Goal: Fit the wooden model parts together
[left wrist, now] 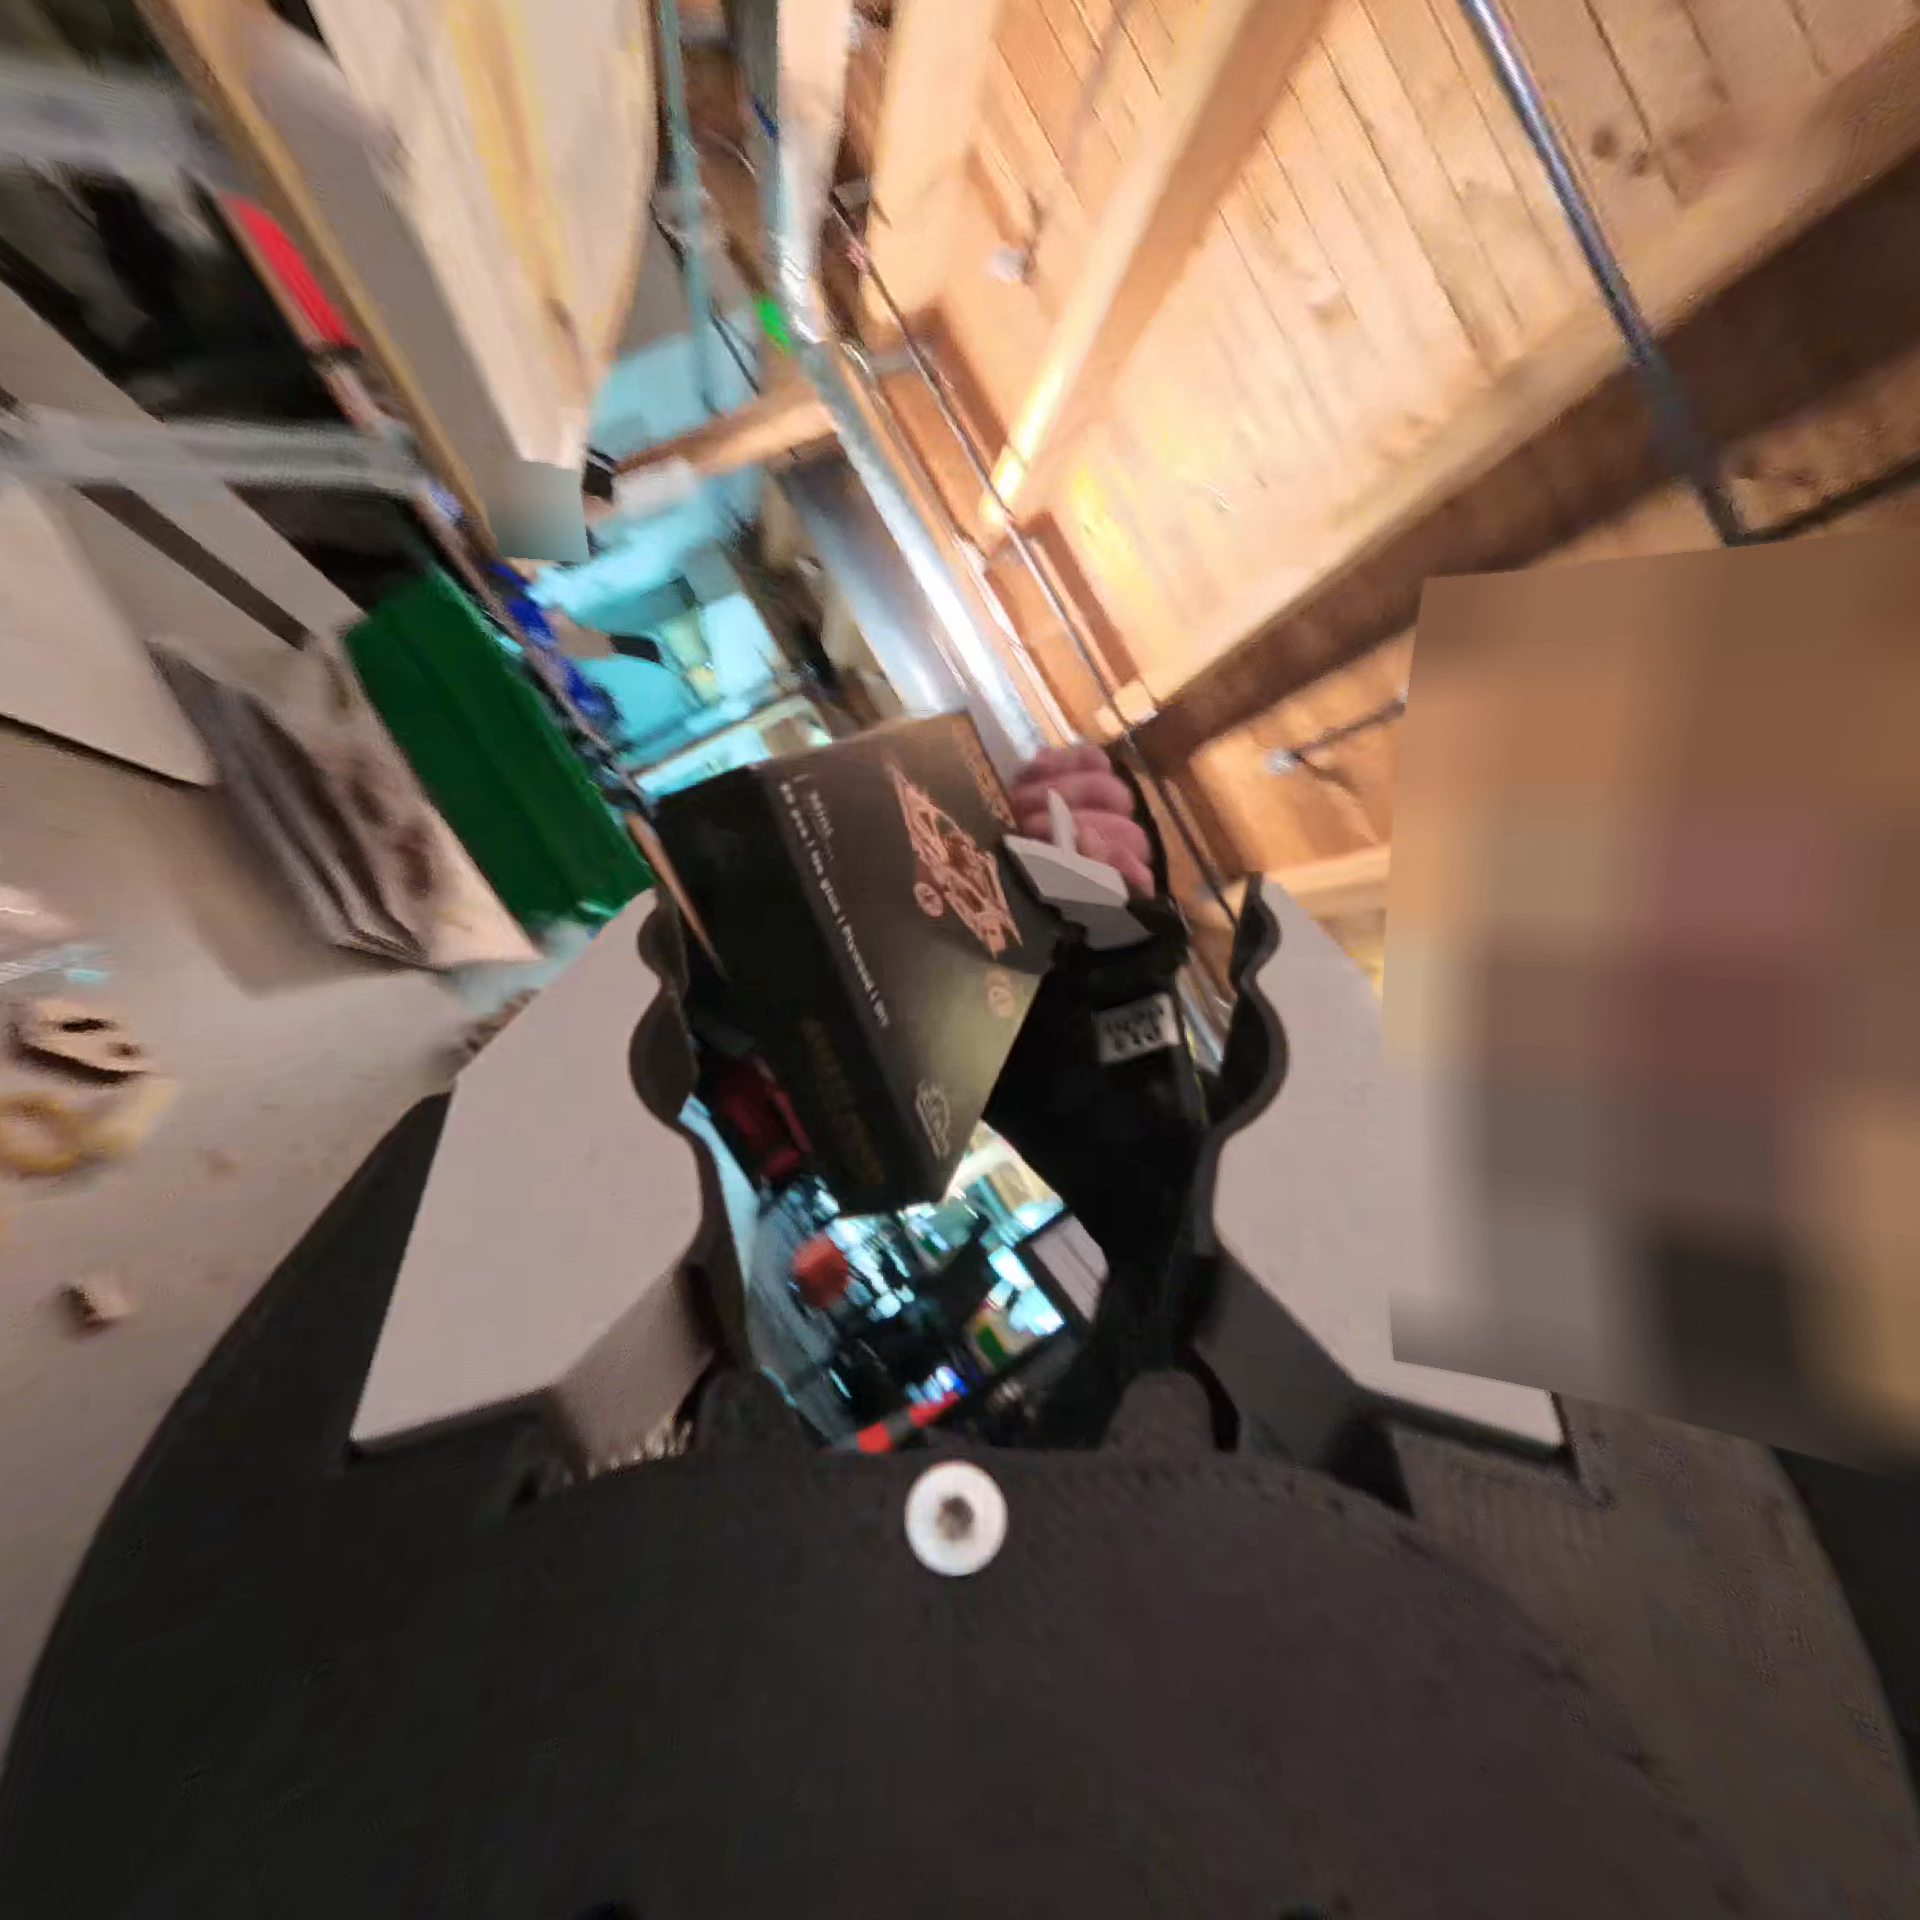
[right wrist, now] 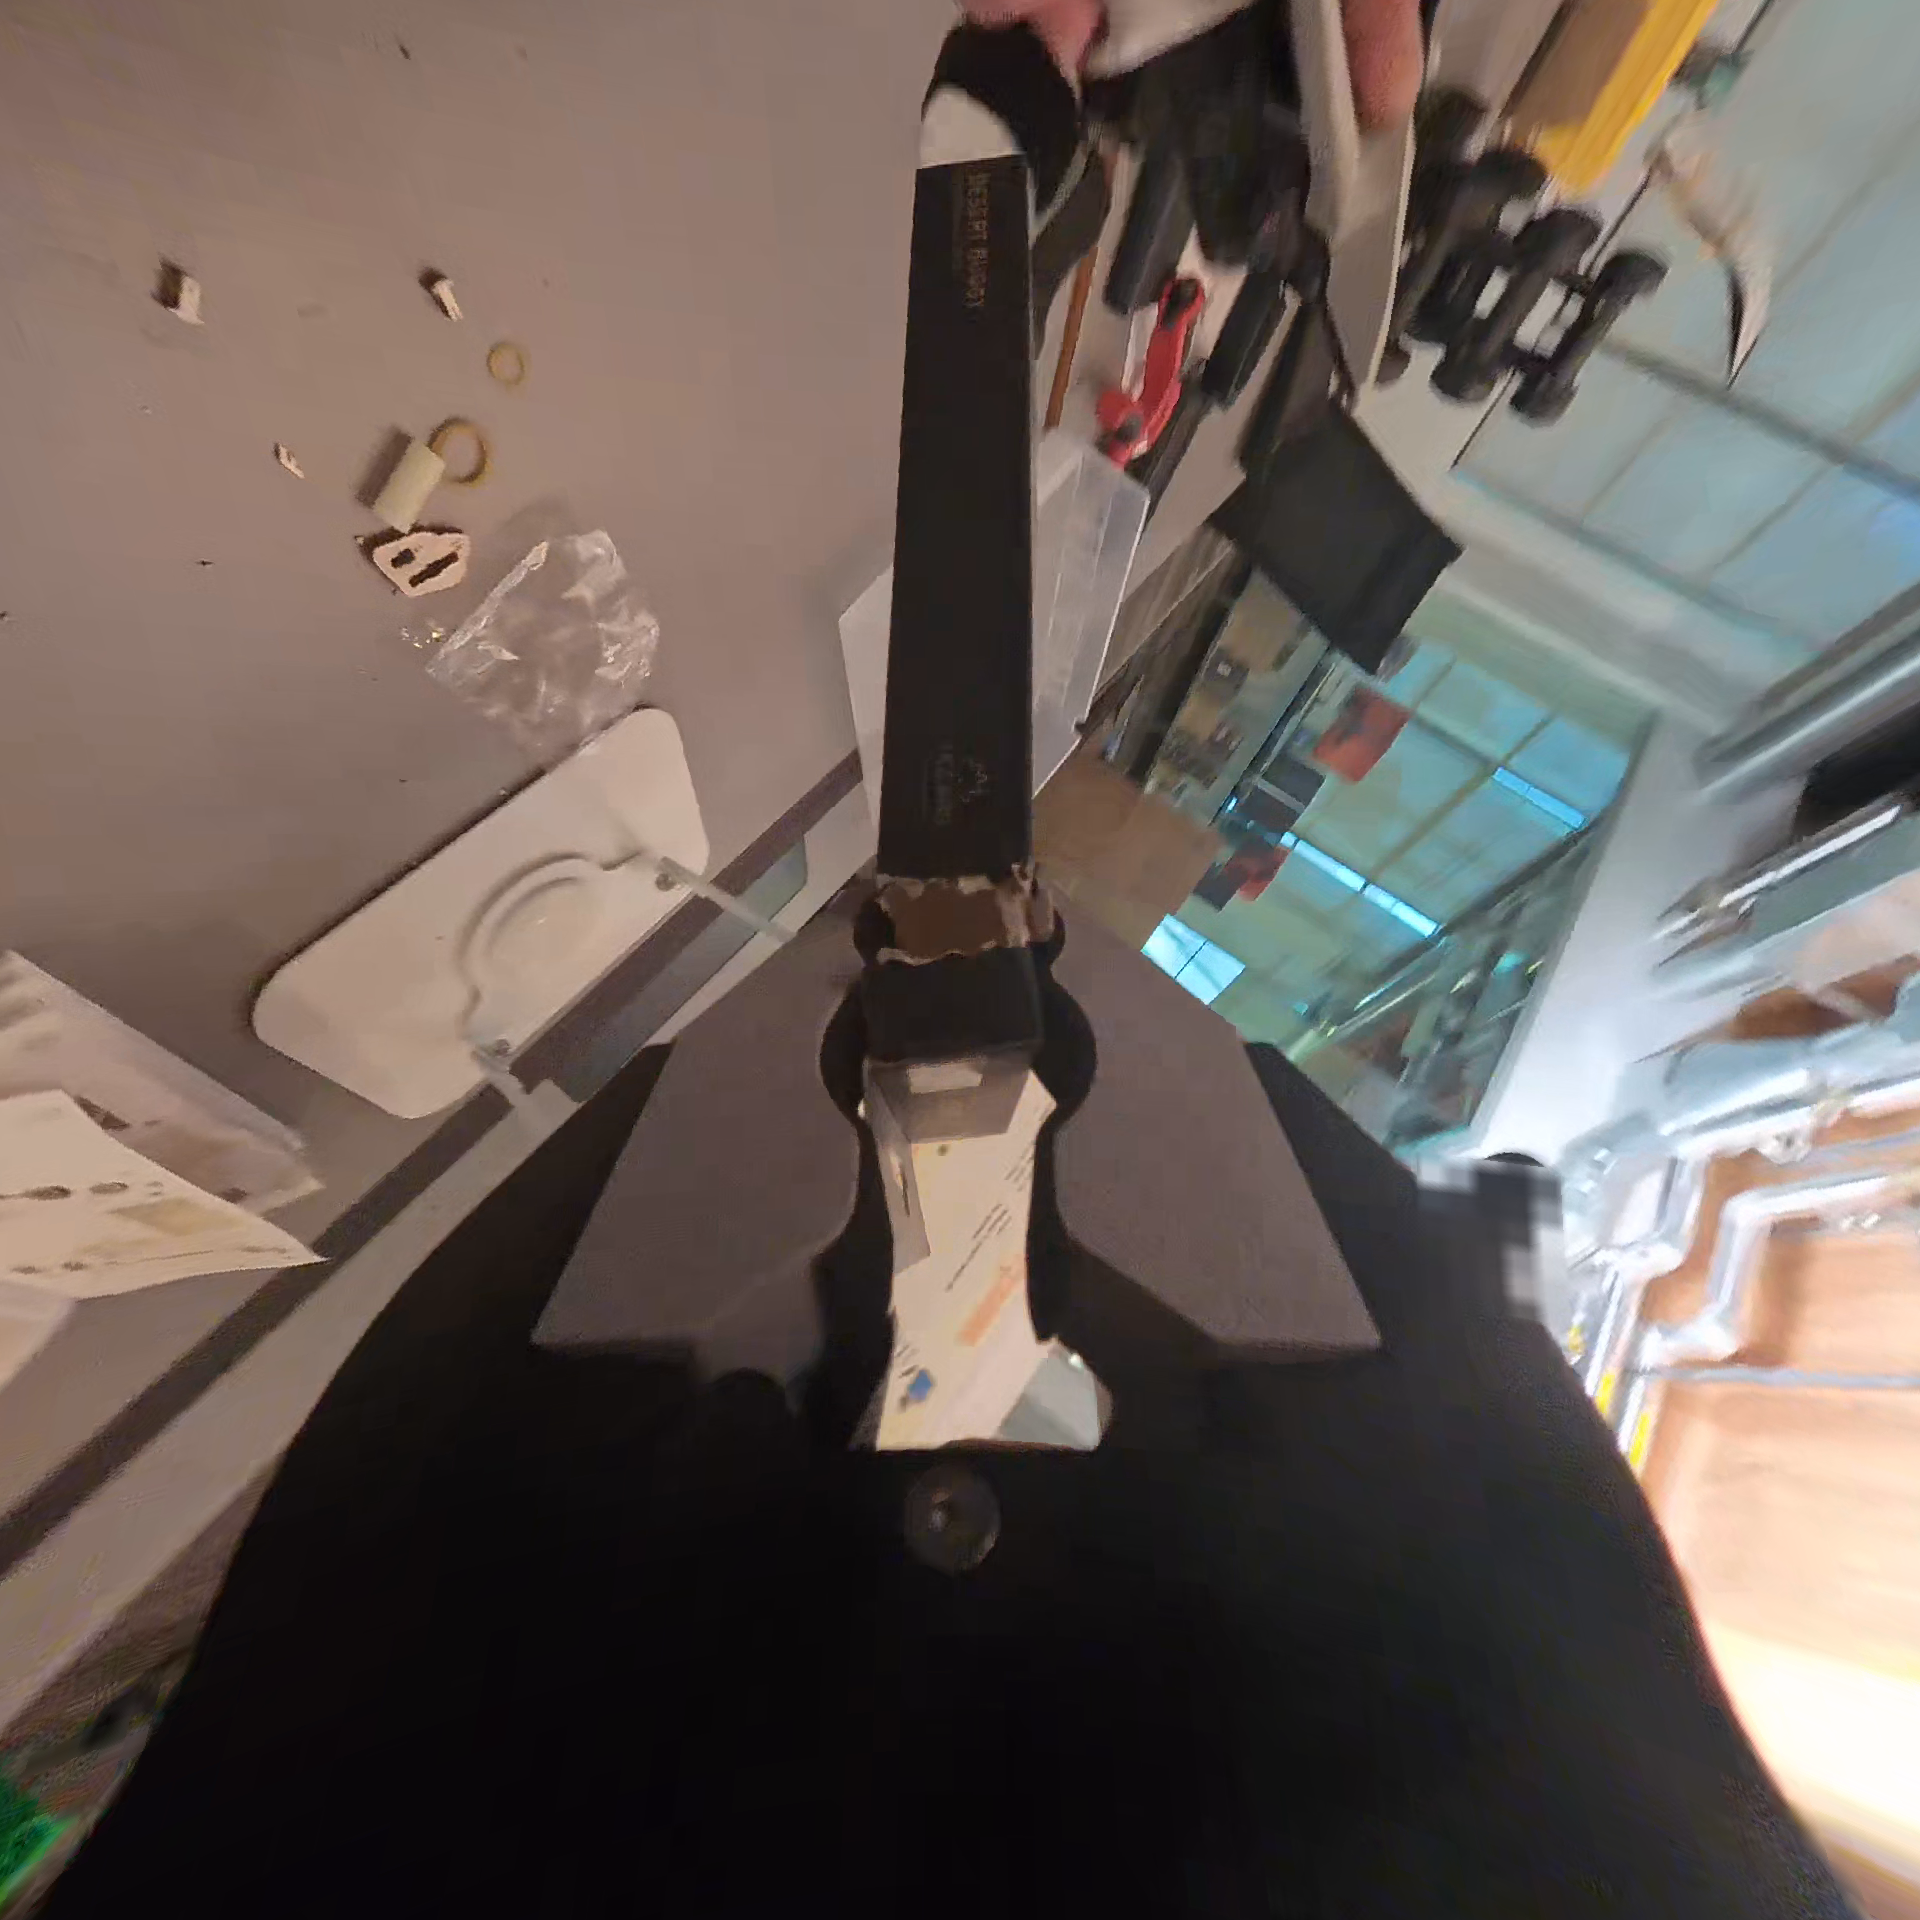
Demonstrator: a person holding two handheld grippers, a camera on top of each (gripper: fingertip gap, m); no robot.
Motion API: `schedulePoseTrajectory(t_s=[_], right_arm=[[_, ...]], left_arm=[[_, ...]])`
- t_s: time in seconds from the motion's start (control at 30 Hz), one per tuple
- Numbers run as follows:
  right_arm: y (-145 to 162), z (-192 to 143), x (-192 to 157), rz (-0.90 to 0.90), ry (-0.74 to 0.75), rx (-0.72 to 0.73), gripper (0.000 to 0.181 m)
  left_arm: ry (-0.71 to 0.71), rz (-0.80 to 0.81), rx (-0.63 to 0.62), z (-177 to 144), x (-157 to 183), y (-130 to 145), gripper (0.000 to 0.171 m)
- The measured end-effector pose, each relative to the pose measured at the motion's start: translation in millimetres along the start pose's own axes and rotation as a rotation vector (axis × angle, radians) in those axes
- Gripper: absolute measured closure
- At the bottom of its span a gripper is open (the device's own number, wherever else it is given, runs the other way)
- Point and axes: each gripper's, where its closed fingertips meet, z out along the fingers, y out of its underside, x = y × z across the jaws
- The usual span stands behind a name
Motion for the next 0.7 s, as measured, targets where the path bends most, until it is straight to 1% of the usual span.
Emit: schedulePoseTrajectory(t_s=[0.03,0.07,0.1,0.13,0.17,0.2,0.23,0.3,0.33,0.37,0.43,0.47,0.53,0.57,0.6,0.67,0.7], right_arm=[[-5,-2,2,-0.031,0.001,0.018,0.162],[-10,-4,2,-0.050,-0.006,0.033,0.162],[-16,-6,2,-0.057,-0.015,0.052,0.162],[-21,-8,5,-0.059,-0.014,0.068,0.161],[-26,-10,9,-0.055,-0.016,0.079,0.161],[-27,-10,9,-0.050,-0.036,0.071,0.160],[-27,-9,11,-0.040,-0.044,0.075,0.158],[-23,-5,7,0.035,-0.105,0.071,0.144],[-15,-2,6,0.120,-0.140,0.039,0.129],[-7,-2,5,0.222,-0.182,0.016,0.118],[-5,-8,2,0.481,-0.279,0.047,0.100],[-5,-13,3,0.655,-0.332,0.066,0.104],[-4,-21,13,1.014,-0.439,0.121,0.097],[3,-20,20,1.178,-0.436,0.129,0.096],[6,-20,23,1.328,-0.466,0.155,0.102],[6,-15,23,1.545,-0.527,0.197,0.095],[6,-12,22,1.626,-0.553,0.209,0.093]], left_arm=[[0.020,-0.007,-0.034,5,0,11,0.072],[0.006,0.019,-0.050,9,-3,19,0.080],[0.014,0.048,-0.038,10,-5,22,0.101],[0.087,0.063,-0.010,10,2,22,0.135],[0.130,0.051,0.030,10,5,21,0.141],[0.131,0.049,0.045,10,3,23,0.144],[0.119,0.082,0.046,10,1,27,0.147],[0.097,0.188,0.079,10,5,32,0.150],[0.099,0.223,0.125,7,8,29,0.151],[0.090,0.268,0.165,3,11,26,0.153],[0.063,0.357,0.198,-1,15,27,0.155],[0.043,0.400,0.209,-3,15,25,0.155],[0.055,0.469,0.233,-9,23,26,0.154],[0.058,0.484,0.258,-12,27,23,0.154],[0.069,0.522,0.253,-12,32,25,0.154],[0.038,0.593,0.235,-11,35,29,0.156],[0.061,0.607,0.235,-10,40,30,0.156]])
